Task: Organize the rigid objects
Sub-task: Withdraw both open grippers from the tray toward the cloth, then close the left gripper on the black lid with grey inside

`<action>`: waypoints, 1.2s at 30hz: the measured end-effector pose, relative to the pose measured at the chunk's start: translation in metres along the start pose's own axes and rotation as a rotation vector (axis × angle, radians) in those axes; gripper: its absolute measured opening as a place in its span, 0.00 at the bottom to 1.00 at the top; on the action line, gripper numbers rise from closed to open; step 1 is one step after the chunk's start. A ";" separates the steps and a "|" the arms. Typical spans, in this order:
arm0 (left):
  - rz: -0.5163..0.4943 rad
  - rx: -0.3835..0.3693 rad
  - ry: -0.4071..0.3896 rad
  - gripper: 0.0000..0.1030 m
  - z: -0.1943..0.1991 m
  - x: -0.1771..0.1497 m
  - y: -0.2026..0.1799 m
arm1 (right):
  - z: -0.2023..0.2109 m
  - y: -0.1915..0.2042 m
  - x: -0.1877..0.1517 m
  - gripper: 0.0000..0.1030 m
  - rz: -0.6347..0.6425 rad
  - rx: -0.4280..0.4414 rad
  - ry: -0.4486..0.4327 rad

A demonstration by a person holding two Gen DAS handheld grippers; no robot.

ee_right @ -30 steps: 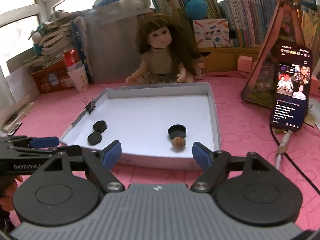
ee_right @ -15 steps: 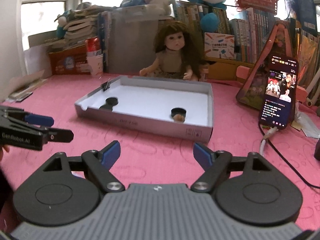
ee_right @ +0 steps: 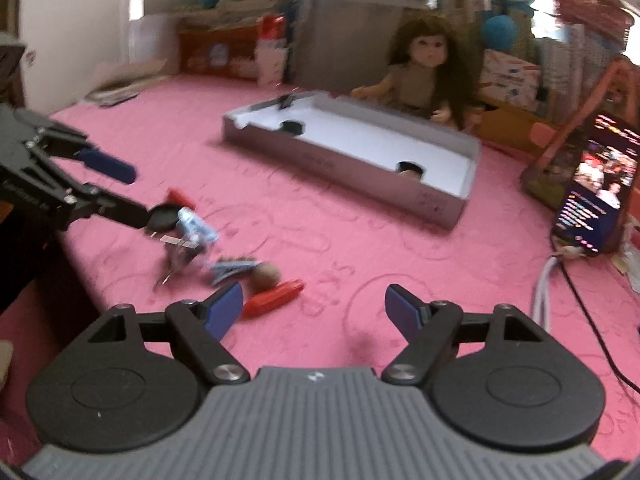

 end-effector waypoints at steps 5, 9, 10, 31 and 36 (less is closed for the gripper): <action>0.010 -0.013 0.013 0.43 -0.006 -0.004 -0.002 | 0.001 0.014 -0.003 0.78 0.068 0.062 0.014; 0.014 -0.011 0.012 0.34 -0.010 -0.004 -0.002 | -0.001 0.021 -0.003 0.77 0.152 0.072 0.034; 0.010 -0.006 0.009 0.32 -0.010 -0.004 -0.001 | -0.001 0.022 -0.002 0.77 0.168 0.077 0.036; 0.030 0.027 -0.007 0.27 -0.018 0.000 0.009 | -0.007 -0.002 0.001 0.43 0.051 0.091 0.048; 0.032 0.031 -0.011 0.27 -0.018 0.000 0.008 | -0.006 -0.022 -0.002 0.46 -0.002 -0.008 0.047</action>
Point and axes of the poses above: each gripper's, at about its wrist camera, not at the fingertips, and z roughly against the way its jaws point, y to its left, x to its top, the point moved 7 cm from there along -z, roughly the way its jaws point, and after that the axes turned 6 degrees about -y, right-handed, at the moved point
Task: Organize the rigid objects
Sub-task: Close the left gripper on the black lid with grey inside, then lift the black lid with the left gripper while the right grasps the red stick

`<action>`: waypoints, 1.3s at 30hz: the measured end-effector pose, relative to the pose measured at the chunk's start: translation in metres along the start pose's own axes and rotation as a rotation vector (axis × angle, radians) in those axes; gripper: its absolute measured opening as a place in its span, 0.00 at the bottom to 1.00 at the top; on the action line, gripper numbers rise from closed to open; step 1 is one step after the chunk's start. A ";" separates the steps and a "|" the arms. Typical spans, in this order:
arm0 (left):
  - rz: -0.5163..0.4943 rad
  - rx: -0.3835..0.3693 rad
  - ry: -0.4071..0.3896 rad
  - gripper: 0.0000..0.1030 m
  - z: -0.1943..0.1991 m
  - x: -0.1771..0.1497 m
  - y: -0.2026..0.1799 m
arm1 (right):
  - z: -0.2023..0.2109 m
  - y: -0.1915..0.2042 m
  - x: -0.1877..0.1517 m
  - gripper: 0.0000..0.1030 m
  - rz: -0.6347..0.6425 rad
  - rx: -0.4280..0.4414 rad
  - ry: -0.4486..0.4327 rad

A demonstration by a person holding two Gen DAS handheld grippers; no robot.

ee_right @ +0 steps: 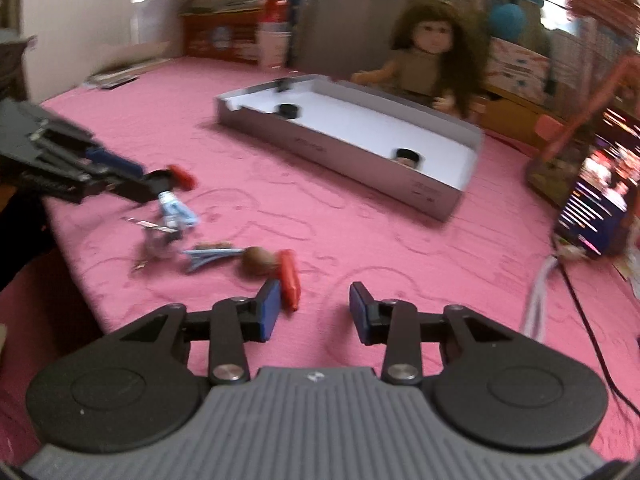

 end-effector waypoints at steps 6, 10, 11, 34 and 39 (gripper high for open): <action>0.023 0.018 -0.009 0.27 0.000 0.001 0.002 | 0.001 -0.017 -0.001 0.50 -0.092 -0.141 -0.012; 0.027 0.037 -0.027 0.27 0.002 0.000 0.001 | 0.008 -0.014 -0.002 0.51 -0.226 -0.191 -0.060; 0.028 0.041 -0.031 0.27 0.002 0.000 0.001 | 0.008 -0.011 -0.003 0.54 -0.248 -0.196 -0.068; 0.075 0.048 -0.065 0.27 0.002 0.001 0.002 | -0.008 0.025 -0.002 0.71 -0.377 -0.357 -0.147; 0.071 0.050 -0.071 0.27 0.001 0.002 0.002 | 0.005 0.020 -0.011 0.71 -0.394 -0.395 -0.139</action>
Point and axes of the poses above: each gripper's, at about its wrist camera, not at the fingertips, and z roughly against the way its jaws point, y to its left, x to its top, the point moved 7 cm from there along -z, roughly the way its jaws point, and after that the axes turned 6 degrees about -y, right-handed, at the moved point
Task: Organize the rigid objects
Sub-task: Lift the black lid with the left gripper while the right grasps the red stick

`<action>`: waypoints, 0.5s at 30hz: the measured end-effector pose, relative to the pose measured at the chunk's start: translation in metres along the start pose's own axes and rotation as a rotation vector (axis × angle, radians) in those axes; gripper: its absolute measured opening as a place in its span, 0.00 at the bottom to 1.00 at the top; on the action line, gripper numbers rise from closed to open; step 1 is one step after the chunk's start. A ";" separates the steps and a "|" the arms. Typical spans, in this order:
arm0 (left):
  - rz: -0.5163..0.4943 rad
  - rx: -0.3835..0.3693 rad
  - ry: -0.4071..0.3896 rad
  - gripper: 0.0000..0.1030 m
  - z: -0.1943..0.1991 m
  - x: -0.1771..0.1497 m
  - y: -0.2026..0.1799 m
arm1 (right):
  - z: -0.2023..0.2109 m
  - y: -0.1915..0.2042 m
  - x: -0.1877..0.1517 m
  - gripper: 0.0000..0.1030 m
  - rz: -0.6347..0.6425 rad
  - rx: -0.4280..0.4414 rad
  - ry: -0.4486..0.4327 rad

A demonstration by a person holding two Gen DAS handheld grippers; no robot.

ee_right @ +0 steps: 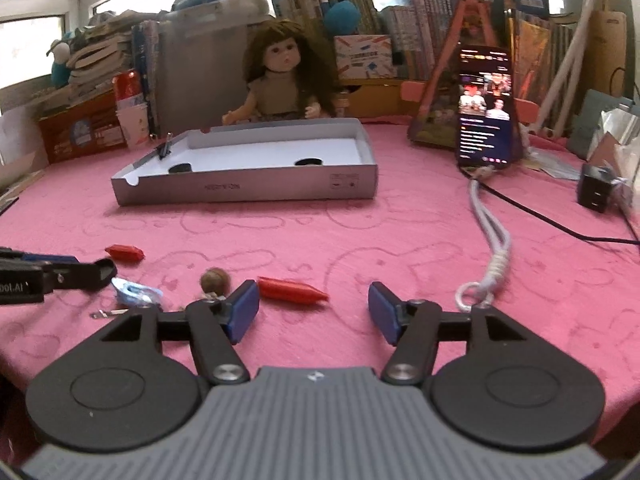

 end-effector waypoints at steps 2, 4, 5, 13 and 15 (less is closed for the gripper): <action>0.004 0.003 -0.001 0.27 -0.001 0.000 0.000 | 0.003 -0.006 0.000 0.71 -0.017 -0.038 0.003; 0.010 0.004 0.000 0.27 -0.001 0.000 0.000 | 0.003 -0.011 0.001 0.71 -0.029 -0.086 0.008; 0.011 0.004 0.000 0.27 -0.001 0.000 0.000 | 0.003 -0.012 0.000 0.71 -0.029 -0.108 0.008; 0.013 0.007 -0.001 0.27 0.000 0.000 0.001 | -0.003 -0.021 0.001 0.71 -0.003 -0.191 0.008; 0.016 0.008 -0.002 0.27 0.000 0.000 0.001 | -0.003 -0.025 0.003 0.71 -0.025 -0.185 0.004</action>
Point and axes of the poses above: each gripper's, at about its wrist camera, not at the fingertips, and z roughly against the way its jaws point, y to its left, x to its top, the point moved 7 cm from there along -z, roughly the way its jaws point, and after that the axes turned 6 degrees about -y, right-handed, at the moved point
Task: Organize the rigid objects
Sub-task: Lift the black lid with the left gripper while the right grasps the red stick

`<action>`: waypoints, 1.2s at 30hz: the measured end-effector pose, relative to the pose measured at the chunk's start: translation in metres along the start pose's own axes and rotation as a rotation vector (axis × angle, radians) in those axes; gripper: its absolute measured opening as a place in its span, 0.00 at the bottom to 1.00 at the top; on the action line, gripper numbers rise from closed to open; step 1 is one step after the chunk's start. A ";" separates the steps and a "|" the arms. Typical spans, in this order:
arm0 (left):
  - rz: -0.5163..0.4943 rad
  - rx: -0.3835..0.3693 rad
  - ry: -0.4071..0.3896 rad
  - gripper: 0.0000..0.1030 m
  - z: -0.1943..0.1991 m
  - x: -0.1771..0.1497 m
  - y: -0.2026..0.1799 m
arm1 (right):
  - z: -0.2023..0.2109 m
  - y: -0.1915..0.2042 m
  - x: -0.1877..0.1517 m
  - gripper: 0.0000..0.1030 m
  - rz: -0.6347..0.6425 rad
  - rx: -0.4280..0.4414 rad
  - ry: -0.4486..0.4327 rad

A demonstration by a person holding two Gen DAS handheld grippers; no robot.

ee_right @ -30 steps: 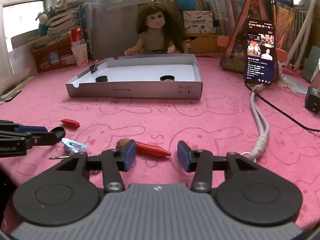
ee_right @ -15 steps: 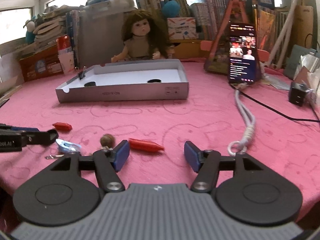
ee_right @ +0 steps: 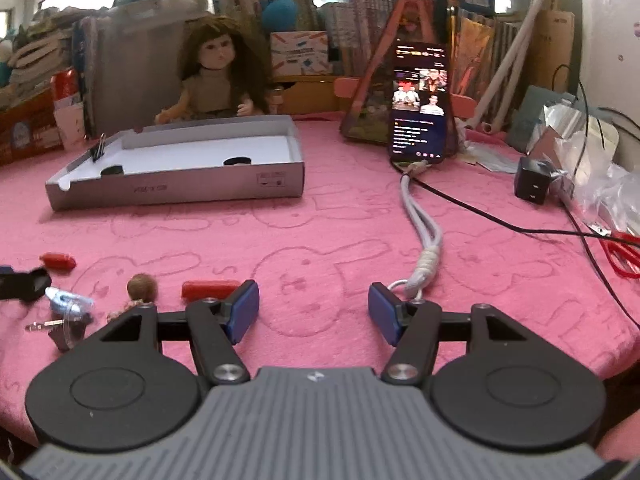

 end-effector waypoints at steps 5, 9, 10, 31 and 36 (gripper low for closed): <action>-0.006 -0.001 -0.014 0.27 0.002 0.001 -0.003 | 0.009 0.010 0.000 0.71 -0.004 0.081 -0.029; -0.021 0.003 -0.025 0.28 0.002 0.001 -0.007 | 0.011 0.025 -0.001 0.71 0.001 0.114 -0.043; -0.022 0.002 -0.024 0.29 0.001 0.001 -0.008 | 0.011 0.030 -0.002 0.71 0.011 0.119 -0.048; -0.037 0.013 -0.027 0.28 -0.002 0.002 -0.014 | 0.005 0.048 0.003 0.47 0.030 0.167 -0.063; -0.038 0.027 -0.081 0.28 -0.001 0.026 -0.009 | -0.002 0.045 0.019 0.47 -0.003 0.183 -0.072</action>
Point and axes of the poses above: each gripper's, at about its wrist camera, not at the fingertips, and z roughly against the way its jaws point, y to its left, x to its top, the point moved 7 cm from there along -z, roughly the way its jaws point, and after that the axes turned 6 degrees about -y, right-handed, at the moved point
